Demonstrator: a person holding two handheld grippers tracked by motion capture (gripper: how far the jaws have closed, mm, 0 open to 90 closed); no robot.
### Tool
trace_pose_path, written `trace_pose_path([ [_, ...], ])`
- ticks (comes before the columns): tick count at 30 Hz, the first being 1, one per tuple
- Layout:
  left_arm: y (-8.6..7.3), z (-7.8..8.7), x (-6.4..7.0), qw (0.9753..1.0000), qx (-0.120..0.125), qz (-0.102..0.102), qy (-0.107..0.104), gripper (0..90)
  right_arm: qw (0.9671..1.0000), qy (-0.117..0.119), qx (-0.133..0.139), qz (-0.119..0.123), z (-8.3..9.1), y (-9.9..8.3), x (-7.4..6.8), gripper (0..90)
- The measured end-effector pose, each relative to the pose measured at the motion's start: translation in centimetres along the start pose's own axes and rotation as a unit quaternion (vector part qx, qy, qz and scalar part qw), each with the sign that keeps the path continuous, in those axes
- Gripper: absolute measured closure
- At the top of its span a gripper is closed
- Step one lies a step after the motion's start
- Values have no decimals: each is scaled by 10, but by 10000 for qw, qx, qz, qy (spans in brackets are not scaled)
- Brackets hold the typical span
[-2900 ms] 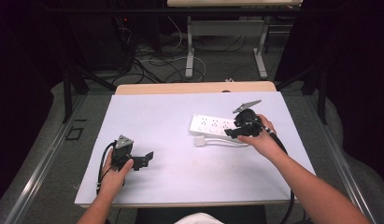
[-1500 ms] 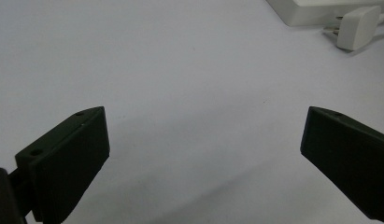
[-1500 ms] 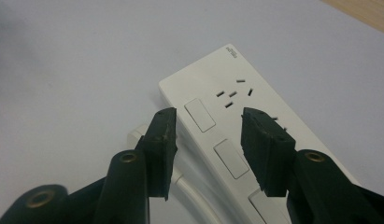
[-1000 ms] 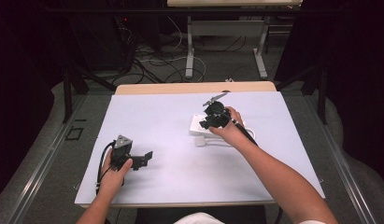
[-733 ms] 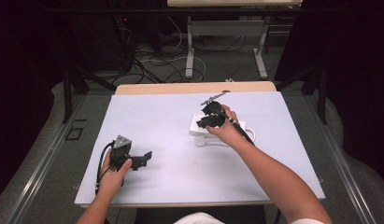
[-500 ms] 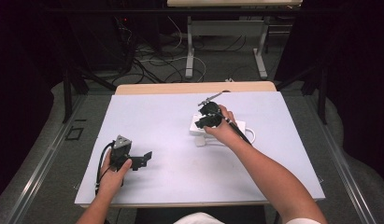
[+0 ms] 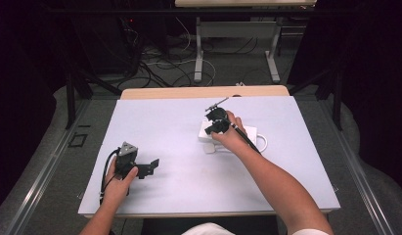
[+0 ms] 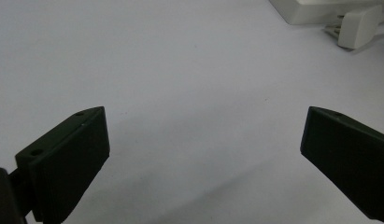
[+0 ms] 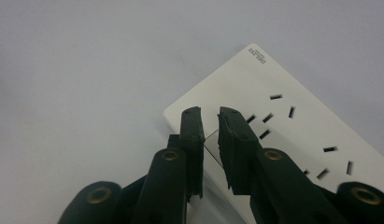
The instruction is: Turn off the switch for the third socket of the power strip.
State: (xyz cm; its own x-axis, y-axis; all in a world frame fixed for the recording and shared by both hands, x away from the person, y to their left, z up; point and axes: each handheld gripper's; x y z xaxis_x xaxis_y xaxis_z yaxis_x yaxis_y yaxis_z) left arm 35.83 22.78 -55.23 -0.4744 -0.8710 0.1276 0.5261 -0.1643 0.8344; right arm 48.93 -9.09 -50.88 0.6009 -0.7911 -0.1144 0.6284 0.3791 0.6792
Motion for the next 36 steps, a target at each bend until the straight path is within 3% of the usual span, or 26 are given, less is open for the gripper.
trace_pose_path([
  [4, 0, 0, 0, 10000, -3, -4, -5, 13, 9996, -121, -194, -158, -1, 1, -1, 829],
  [5, 0, 0, 0, 10000, -1, -2, -3, 13, 9998, -38, -162, -49, -2, 0, 1, 835],
  [8, 0, 0, 0, 10000, -2, -6, -4, 13, 9994, -155, -157, -258, -4, 0, 0, 845],
  [20, 0, 0, 0, 10000, -6, -14, -10, 13, 9994, -123, -261, -200, -11, -2, -1, 875],
  [34, 0, 0, 1, 10000, -4, -24, -8, 13, 9993, -44, -218, -297, -12, -3, 0, 900],
  [35, 0, 0, 1, 10000, -2, -22, -7, 13, 9996, 30, 4, -278, -14, -5, 1, 900],
  [36, 0, 0, 1, 10000, -2, -21, -8, 13, 9995, 10, -68, -293, -14, -5, 1, 900],
])
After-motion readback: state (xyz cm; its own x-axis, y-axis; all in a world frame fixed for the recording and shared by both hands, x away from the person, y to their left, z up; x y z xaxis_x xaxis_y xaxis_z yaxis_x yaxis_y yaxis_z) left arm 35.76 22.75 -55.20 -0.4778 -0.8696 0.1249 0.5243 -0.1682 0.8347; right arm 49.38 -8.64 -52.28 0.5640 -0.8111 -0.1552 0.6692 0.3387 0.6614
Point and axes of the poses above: each handheld gripper's, and its own axes: z roughly backward along the jaws, y roughly out of its top, x roughly to its right, and after that the axes turned 5 degrees about x, right-handed
